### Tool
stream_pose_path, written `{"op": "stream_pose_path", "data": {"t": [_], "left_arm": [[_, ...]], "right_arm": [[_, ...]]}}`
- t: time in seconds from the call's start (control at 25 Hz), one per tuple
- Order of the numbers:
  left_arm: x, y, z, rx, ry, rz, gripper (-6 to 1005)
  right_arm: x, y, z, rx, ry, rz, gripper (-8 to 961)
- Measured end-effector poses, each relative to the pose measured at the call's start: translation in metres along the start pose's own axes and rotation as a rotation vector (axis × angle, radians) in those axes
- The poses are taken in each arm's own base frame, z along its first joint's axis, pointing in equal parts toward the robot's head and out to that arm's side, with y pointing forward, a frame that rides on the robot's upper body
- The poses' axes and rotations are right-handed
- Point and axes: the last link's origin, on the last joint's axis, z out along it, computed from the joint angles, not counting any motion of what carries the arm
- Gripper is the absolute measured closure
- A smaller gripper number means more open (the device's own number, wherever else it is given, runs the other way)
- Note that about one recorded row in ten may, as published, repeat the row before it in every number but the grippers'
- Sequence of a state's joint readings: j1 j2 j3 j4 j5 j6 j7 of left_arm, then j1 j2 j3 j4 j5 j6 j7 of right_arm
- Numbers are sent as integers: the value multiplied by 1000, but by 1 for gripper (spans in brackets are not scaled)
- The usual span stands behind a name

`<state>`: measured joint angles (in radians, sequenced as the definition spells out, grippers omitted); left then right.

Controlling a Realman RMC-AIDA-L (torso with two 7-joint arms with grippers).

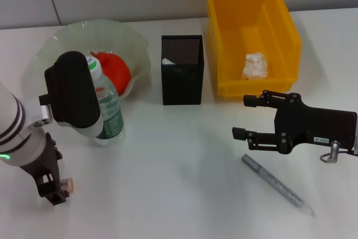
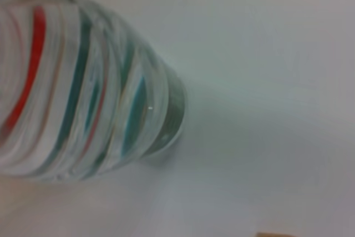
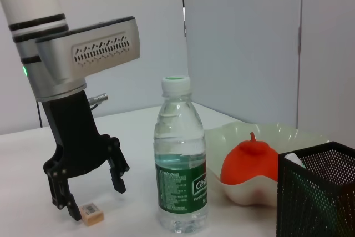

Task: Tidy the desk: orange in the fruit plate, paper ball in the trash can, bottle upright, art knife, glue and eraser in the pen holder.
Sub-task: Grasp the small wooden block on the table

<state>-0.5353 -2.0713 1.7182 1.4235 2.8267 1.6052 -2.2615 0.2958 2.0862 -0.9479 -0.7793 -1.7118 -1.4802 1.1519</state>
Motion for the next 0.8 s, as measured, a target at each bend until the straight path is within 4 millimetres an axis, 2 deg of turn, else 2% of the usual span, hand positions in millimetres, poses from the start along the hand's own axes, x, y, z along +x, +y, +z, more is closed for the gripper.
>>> {"op": "stream_pose_path", "data": {"t": [0.24,0.48,0.8], "left_arm": [[-1,1,1,-3,-11,3,204],[-1,3,2,-10,-17,13,340],[-1,5,7,-32,-43,20,334]], "right_arm": [[0,0,0,-1,-1,0,191],[0,0,0,-1,0,0,191],[0,0,1,-1,-1,0,191]]}}
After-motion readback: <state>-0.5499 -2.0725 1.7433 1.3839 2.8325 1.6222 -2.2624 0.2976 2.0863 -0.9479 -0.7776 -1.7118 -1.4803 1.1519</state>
